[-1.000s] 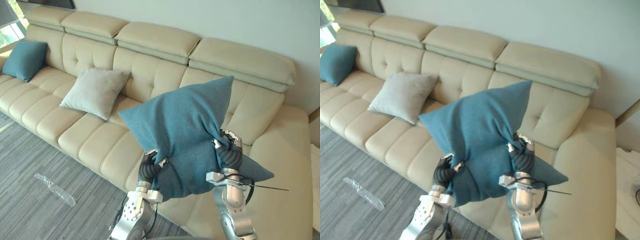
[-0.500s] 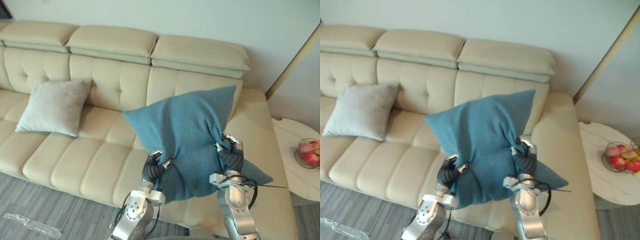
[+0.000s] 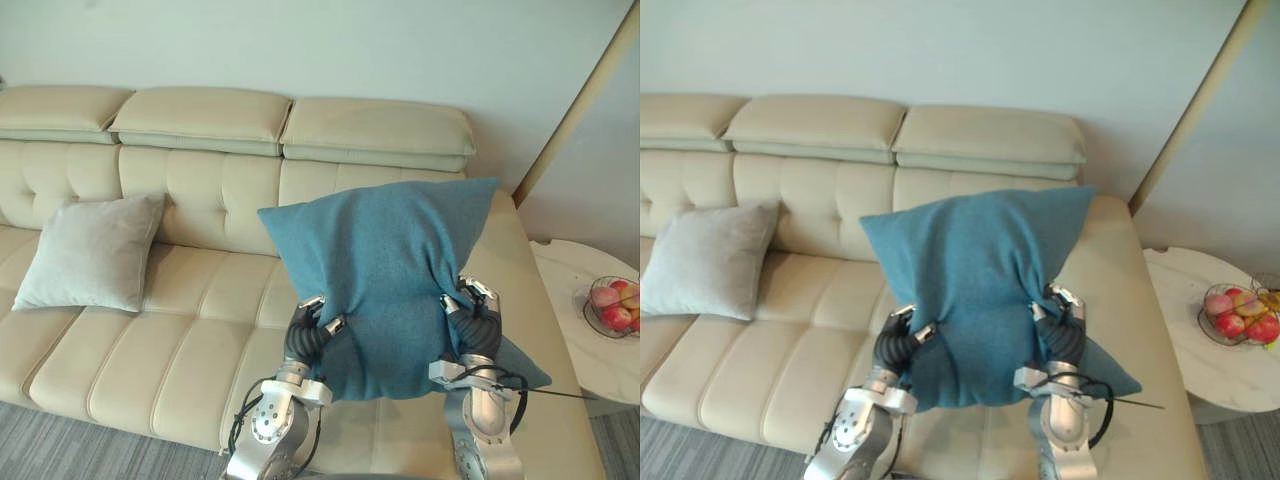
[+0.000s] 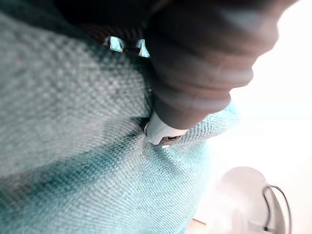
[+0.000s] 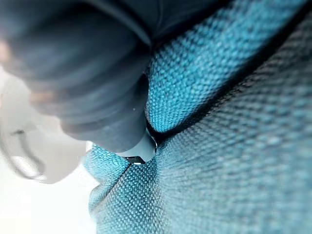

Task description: Pick up cushions and gather them together orderly.

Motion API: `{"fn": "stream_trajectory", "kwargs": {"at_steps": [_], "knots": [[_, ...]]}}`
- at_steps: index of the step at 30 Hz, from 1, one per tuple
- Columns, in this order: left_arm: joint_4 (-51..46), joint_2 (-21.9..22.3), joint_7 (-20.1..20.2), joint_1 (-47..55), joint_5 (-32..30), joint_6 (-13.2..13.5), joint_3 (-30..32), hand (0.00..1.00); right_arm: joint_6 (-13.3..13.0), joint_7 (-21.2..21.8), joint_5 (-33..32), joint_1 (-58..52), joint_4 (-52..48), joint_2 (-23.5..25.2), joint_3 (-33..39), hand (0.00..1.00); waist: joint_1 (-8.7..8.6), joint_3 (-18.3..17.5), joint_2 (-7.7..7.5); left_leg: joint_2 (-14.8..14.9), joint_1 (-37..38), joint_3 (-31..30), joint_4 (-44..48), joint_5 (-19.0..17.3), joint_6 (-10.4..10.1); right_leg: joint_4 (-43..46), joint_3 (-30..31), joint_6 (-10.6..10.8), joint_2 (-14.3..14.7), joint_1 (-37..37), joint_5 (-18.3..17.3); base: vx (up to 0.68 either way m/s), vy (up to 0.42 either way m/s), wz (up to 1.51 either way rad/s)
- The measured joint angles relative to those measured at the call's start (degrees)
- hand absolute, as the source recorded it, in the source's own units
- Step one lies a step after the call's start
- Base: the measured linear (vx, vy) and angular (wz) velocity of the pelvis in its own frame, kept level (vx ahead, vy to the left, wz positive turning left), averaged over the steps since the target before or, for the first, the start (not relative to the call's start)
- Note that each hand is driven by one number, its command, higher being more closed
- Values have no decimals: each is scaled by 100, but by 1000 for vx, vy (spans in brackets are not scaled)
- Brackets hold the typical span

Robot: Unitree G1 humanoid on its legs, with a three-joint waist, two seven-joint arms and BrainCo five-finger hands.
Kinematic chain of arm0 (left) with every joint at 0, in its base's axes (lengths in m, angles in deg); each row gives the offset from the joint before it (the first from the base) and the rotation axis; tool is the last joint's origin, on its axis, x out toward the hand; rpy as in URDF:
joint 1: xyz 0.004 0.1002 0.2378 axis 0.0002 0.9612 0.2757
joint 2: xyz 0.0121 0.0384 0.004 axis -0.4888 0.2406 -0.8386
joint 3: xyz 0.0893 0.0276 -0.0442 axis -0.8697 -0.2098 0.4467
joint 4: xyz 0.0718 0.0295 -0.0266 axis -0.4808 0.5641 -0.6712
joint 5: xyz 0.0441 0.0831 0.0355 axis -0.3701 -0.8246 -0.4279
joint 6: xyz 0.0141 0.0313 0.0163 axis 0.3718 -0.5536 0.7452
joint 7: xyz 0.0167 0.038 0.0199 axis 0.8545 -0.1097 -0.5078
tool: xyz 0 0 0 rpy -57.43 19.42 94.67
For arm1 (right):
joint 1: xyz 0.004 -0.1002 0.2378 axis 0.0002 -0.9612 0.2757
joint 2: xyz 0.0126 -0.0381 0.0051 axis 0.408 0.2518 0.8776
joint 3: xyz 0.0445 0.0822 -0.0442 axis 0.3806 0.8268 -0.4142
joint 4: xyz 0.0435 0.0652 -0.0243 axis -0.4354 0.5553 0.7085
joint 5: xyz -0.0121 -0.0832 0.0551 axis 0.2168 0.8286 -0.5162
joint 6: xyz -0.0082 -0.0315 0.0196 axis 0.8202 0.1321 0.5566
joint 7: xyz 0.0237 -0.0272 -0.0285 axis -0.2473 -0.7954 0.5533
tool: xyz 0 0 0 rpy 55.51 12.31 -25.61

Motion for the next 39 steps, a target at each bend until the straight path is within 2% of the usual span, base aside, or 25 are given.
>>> {"fn": "stream_trajectory", "kwargs": {"at_steps": [2, 5, 11, 14, 16, 19, 22, 24, 27, 33, 34, 35, 39], "knots": [[84, -1, 0, 2, 2, -8, -2, 100, 9, 33, 17, -10, 8, 58, 26, 100, -6, -34, -71, -145, 11, 132, -36, -21, 77, -142, 101, 9, -151, 2, 81, 29, 171, -15], [85, -2, 0, 3, 0, -3, -27, 100, 9, 57, 24, -8, 20, 33, 31, 100, -26, -41, -72, -251, 12, 199, -170, 51, 162, -152, 128, 47, -240, -80, 105, 1, 64, -5], [84, 1, -49, -80, -110, -2, -115, 100, 8, 58, 55, 142, 67, -68, 87, 100, -30, -57, 14, -162, -278, 131, -596, 407, 41, -96, 52, 41, -91, -586, 182, -47, -56, 1], [85, 7, -348, -511, -246, -9, -74, 100, 23, -44, 59, 617, 259, -127, 86, 100, -16, -4, 15, -61, -676, 96, -591, 541, 7, -76, 30, -2, 11, -963, 314, -71, -56, 1], [91, 22, -511, -982, -332, -9, 91, 100, 23, -126, 62, 1079, 290, -175, 85, 100, -16, 162, 21, -52, -893, 76, -589, 641, 22, 65, 28, -5, 27, -1237, 332, -125, -33, 5], [563, 77, -885, -2308, -508, -1, 576, 100, 34, -330, 66, 2289, 781, -288, 88, 100, 9, 245, 23, -56, -1471, 68, -590, 849, 52, 410, 76, -3, 27, -1982, 351, -172, -21, 3], [1307, 78, -1444, -4043, -612, 24, 1118, 100, 117, -607, 61, 3832, 1383, -397, 128, 100, 30, 411, 83, -57, -2094, 54, -663, 1082, 90, 499, 103, 42, 35, -2674, 538, -169, 1, 0], [1879, 75, -1823, -5444, -592, 68, 1597, 100, 185, -793, 59, 5130, 1860, -446, 174, 100, 36, 708, 90, -73, -2422, 83, -906, 1381, 114, 516, 138, 61, 33, -3137, 699, -134, 4, -2], [2260, 73, -2003, -6382, -586, 106, 1911, 100, 201, -914, 71, 6022, 2143, -438, 381, 100, 46, 969, 108, -88, -2683, 86, -992, 1559, 126, 594, 161, 66, 29, -3476, 753, -72, -4, 1], [3357, 223, -2167, -7900, -600, 118, 2563, 100, 210, -1176, 256, 7618, 3159, -363, 825, 100, 41, 1370, 188, -90, -3147, 86, -1026, 1665, 101, 727, 192, 65, 32, -4032, 755, -9, -1, 0], [3671, 304, -2171, -8322, -579, 126, 2761, 0, 209, -1219, 284, 8088, 3467, -368, 1010, 100, 33, 1437, 192, -70, -3405, 79, -1028, 1694, 95, 795, 199, 59, 59, -4325, 759, 0, 0, 0], [3752, 304, -2165, -8421, -550, 131, 2819, 0, 199, -1234, 289, 8230, 3594, -382, 1045, 0, 37, 1465, 194, -64, -3466, 74, -1025, 1698, 91, 814, 194, 58, 61, -4390, 760, 0, 0, 0], [4437, 314, -2123, -8984, -231, 177, 3440, 0, 229, -1328, 185, 9058, 4665, -504, 1274, 0, 17, 1767, 192, 4, -3762, 66, -982, 1710, 83, 826, 173, 43, 102, -4672, 778, 15, -33, -5]]}}
